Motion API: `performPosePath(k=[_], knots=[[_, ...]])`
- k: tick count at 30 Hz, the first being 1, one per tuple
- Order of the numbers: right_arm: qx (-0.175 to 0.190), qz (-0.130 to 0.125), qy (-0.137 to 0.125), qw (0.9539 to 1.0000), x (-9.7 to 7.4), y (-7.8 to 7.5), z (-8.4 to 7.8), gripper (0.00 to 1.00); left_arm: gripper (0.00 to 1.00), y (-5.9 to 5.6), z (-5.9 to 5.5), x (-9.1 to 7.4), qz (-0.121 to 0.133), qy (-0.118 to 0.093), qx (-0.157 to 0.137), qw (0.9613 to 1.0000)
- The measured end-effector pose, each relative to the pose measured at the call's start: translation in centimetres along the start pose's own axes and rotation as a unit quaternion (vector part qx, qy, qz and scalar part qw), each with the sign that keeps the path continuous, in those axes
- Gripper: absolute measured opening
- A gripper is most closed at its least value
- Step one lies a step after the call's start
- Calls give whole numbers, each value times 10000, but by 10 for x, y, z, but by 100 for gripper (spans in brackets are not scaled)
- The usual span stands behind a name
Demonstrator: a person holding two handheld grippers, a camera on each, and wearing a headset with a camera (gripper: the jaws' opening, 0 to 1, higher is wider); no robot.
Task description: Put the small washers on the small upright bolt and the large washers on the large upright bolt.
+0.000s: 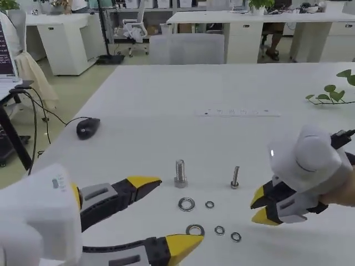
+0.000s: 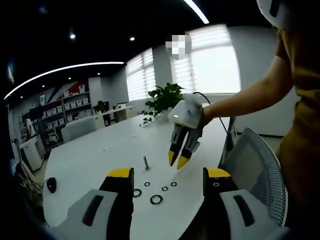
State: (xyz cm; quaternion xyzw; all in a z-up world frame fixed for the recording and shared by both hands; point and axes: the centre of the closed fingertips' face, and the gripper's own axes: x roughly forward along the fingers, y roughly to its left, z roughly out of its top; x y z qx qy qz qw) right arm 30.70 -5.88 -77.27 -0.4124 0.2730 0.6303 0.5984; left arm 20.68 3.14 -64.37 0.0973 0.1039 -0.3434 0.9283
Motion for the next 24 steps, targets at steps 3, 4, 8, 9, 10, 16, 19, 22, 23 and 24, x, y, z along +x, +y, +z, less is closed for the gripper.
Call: performPosePath(k=[3,4,8,9,10,16,19,22,23,24], knots=[[37,29,-33,10000,5,7,3,14,55,-3,4,-4,0,-6,87,10000],[38,30,-40,10000,6,8,4,15,55,-4,5,-4,11,-26,104,9999],[43,113,3,9999,14,13,3,15,55,-6,10,-4,17,-77,124,9999],[32,141,5,9999,15,15,3,15,55,-7,10,-4,3,-69,137,9999],[43,169,26,9998,17,16,3,15,55,-8,10,-3,-14,-71,148,9999],[-63,227,135,9996,26,20,0,15,55,-11,7,-1,-90,-107,72,9999],[-55,232,176,9996,28,18,-2,15,55,-11,3,1,-128,-78,48,9999],[-39,255,196,9995,32,16,-3,16,55,-9,1,3,-147,-88,-6,9999],[-41,280,198,9994,34,16,-3,16,55,-8,0,4,-155,-98,-27,9998],[-55,284,237,9993,35,16,-4,17,55,-8,0,5,-162,-97,-32,9998]])
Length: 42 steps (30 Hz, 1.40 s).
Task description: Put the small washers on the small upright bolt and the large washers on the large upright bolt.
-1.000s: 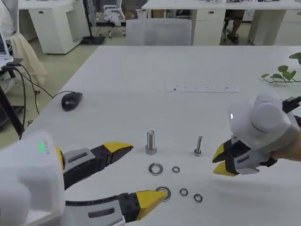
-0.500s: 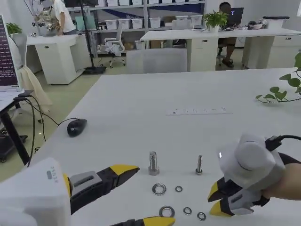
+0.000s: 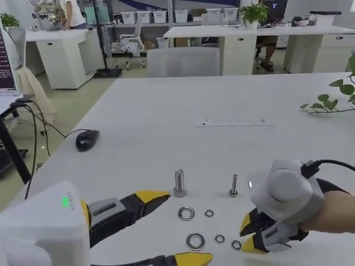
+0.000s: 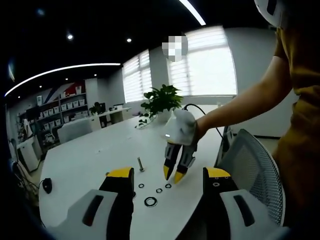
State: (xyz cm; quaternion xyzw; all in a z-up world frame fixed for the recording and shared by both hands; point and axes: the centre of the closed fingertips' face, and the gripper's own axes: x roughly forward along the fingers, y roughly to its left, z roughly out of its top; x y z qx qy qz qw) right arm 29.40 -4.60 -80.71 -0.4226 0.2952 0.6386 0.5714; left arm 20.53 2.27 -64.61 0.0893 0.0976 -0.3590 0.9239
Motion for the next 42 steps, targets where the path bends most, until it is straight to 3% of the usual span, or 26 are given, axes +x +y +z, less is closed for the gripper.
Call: performPosePath(k=[8,13,23,31,42], knots=[[-66,129,131,9998,6,-1,-3,19,55,12,-3,9,1,-91,-55,9999],[-64,184,195,9996,10,-5,-2,19,55,13,-5,15,-24,-150,-152,9998],[-248,375,437,9980,18,-6,-3,19,55,22,-3,13,30,-290,-280,9992],[-150,556,423,9974,18,-5,-4,19,55,28,-2,14,99,-374,-312,9988],[-243,548,465,9971,18,-9,-5,12,55,29,-5,18,67,-297,-311,9991]])
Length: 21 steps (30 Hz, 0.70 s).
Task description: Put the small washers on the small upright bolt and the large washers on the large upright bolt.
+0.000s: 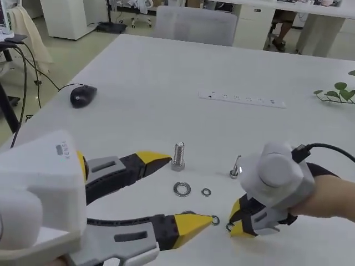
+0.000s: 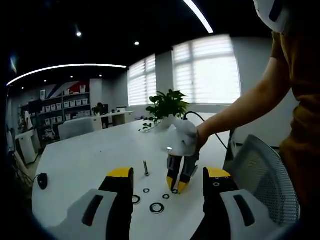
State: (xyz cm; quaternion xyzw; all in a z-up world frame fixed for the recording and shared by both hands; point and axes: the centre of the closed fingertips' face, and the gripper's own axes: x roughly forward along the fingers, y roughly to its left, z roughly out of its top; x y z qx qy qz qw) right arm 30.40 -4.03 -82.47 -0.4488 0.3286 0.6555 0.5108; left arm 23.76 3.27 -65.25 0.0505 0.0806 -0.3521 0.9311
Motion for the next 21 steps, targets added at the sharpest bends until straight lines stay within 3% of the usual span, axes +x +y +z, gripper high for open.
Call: performPosePath(k=[4,8,17,21], knots=[[64,4,47,10000,-3,-2,-3,12,55,-1,-1,2,-22,32,-7,10000],[119,-73,-14,9999,-16,-10,-3,12,55,-2,-2,4,-47,76,-3,10000],[3,-632,-36,9980,-65,-64,0,12,55,0,2,13,-87,97,10,9999],[-34,-825,3,9966,-76,-89,3,12,55,1,3,15,-73,82,-24,9999]])
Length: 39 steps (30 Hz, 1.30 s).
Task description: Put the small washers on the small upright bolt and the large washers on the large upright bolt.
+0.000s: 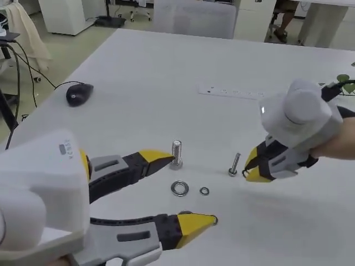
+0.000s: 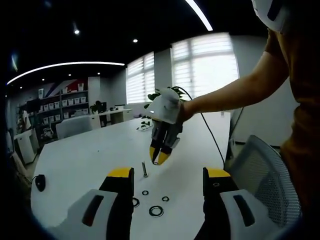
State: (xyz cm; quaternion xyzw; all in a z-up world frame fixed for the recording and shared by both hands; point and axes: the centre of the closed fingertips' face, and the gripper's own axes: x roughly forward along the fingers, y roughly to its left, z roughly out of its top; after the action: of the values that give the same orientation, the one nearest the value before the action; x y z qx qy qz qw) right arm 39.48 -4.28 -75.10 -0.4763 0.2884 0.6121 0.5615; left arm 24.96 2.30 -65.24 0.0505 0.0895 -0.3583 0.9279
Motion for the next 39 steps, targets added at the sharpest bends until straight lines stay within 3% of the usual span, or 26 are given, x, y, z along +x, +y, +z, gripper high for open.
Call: performPosePath(k=[9,30,39], knots=[[-29,-116,34,9999,5,-27,9,12,55,6,-2,1,56,47,-78,9999],[-123,132,301,9994,36,-31,-6,12,55,18,-8,2,167,98,-212,9996],[-83,248,253,9993,56,-27,-16,13,55,20,-11,1,199,130,-244,9994]])
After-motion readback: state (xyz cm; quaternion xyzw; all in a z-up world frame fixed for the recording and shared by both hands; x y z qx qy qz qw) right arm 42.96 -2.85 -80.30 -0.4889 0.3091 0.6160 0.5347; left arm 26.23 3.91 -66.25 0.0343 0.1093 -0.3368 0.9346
